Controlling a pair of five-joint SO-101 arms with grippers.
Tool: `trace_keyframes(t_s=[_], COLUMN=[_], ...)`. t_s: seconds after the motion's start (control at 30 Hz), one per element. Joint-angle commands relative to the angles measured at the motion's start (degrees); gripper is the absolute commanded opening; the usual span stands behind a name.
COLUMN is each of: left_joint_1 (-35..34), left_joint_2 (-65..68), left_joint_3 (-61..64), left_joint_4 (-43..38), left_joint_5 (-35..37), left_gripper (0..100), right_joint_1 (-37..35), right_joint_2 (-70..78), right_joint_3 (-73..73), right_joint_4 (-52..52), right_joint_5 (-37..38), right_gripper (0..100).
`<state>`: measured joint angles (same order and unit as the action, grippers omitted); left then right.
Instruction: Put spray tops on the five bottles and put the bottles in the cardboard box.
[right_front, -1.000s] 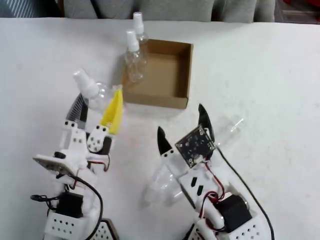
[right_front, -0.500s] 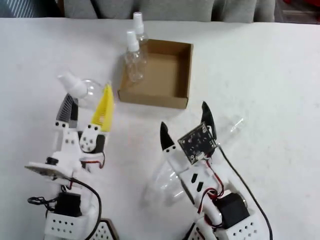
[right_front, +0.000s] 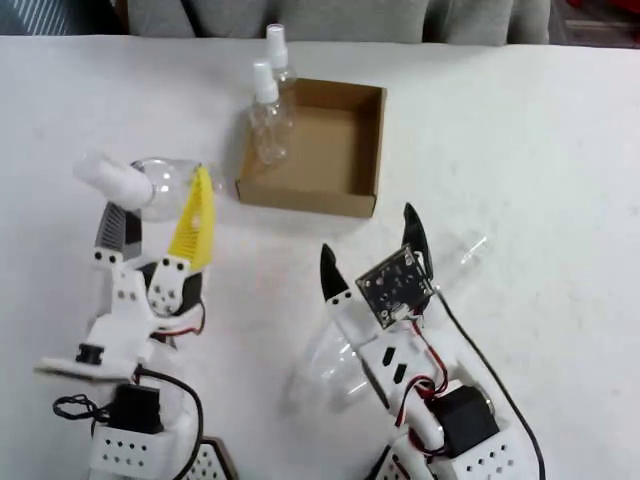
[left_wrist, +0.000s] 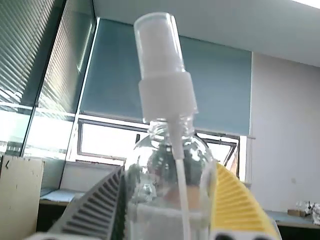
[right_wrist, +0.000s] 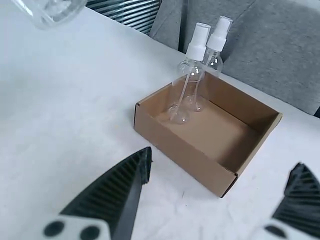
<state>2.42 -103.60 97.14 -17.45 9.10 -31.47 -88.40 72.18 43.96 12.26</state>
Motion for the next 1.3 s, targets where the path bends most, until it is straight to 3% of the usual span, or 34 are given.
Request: trace_keyframes(t_s=[0.0, 0.1, 0.27, 0.33, 0.47, 0.67, 0.83, 1.27], left_joint_1=[5.7, 10.3, 16.0, 16.7, 17.4, 18.5, 14.1, 13.7], left_joint_2=[-0.6, -0.6, -0.6, -0.6, -0.6, -0.5, -0.2, 1.9], left_joint_3=[-0.2, -0.2, -0.2, -0.2, -0.2, -0.2, -0.2, -3.8], left_joint_4=[8.8, 17.0, 26.7, 29.9, 33.7, 35.1, 29.7, 21.0], left_joint_5=[0.2, 0.1, 0.1, 0.1, 0.1, 0.1, 0.5, 0.2], left_gripper=[2, 2, 2, 2, 2, 2, 2, 2], right_joint_1=[0.6, 0.7, 1.5, 4.0, 9.4, 10.5, 10.6, 10.4], right_joint_2=[-0.7, -0.7, -0.6, -0.2, -0.1, -0.1, -0.1, -0.2], right_joint_3=[-0.4, -0.4, -0.7, -0.7, -0.6, -0.4, -0.4, 1.6], right_joint_4=[-1.3, -1.3, -4.4, -5.0, -7.1, -7.7, -7.8, -7.9], right_joint_5=[-0.6, -0.6, -0.2, -0.6, -0.6, -0.6, -0.6, -0.6], right_gripper=[37.2, 29.8, 0.1, 4.6, 1.7, 1.7, 1.7, 1.7])
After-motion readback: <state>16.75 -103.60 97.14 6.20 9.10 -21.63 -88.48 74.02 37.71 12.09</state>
